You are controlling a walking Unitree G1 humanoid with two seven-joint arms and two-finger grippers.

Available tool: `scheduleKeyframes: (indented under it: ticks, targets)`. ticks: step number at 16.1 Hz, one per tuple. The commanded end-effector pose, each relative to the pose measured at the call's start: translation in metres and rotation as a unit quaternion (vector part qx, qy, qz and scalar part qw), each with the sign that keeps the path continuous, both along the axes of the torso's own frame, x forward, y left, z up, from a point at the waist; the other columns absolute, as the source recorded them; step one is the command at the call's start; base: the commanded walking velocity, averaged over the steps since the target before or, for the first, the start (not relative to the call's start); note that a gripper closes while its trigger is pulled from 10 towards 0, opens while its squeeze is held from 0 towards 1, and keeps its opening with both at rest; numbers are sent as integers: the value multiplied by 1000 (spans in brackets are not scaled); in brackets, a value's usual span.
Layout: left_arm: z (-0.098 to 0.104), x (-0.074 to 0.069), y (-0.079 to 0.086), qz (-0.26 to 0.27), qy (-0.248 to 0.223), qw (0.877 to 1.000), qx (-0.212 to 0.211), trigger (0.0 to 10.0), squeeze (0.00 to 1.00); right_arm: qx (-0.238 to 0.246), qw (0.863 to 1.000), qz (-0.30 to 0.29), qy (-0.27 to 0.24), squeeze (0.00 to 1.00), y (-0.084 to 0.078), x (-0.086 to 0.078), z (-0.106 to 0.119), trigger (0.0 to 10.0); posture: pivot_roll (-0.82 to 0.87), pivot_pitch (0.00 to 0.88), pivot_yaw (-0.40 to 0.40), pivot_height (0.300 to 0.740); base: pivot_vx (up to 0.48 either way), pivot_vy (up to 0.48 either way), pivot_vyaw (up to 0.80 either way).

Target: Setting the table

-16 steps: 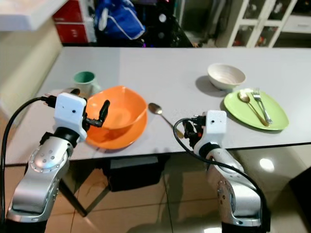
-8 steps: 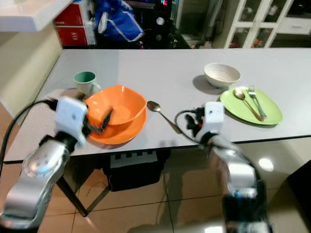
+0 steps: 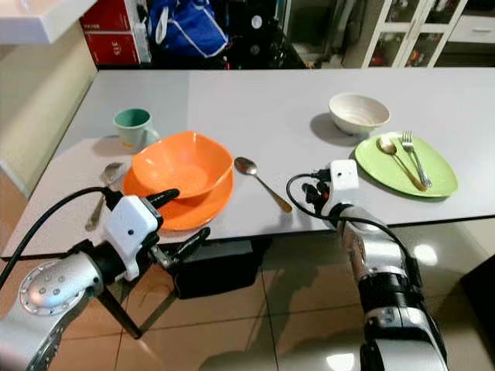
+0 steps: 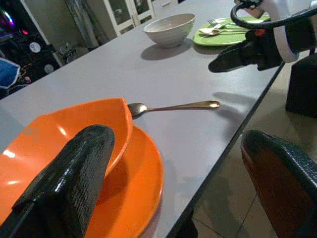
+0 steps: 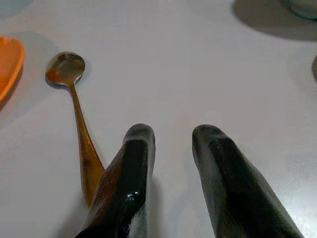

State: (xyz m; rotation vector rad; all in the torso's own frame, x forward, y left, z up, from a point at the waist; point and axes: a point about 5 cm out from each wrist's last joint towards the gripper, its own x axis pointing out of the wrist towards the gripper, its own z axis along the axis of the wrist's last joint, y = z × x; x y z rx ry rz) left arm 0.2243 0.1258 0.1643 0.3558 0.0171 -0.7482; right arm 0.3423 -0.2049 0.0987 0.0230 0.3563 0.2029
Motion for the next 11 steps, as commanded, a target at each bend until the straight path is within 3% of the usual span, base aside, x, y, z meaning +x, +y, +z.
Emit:
scheduleKeyframes:
  ticks: [1,3,5,11]
  targets:
    - [1,-4,0,-4,-2,1000,9,10000,0,-12,1000,22,3,0,6,3,-3,10000,-55,0,-11,740,0,0,0]
    - [1,-5,2,-6,2,1000,13,10000,0,-14,999,32,4,0,8,5,-7,10000,-55,0,-11,740,0,0,0]
    - [-2,-4,5,10,2,1000,20,10000,0,-56,997,50,17,0,20,1,-21,10000,-55,0,-13,740,0,0,0]
    - [-5,-4,6,25,5,1000,16,10000,0,-42,995,87,17,0,37,-3,-32,10000,-60,0,-11,740,0,0,0]
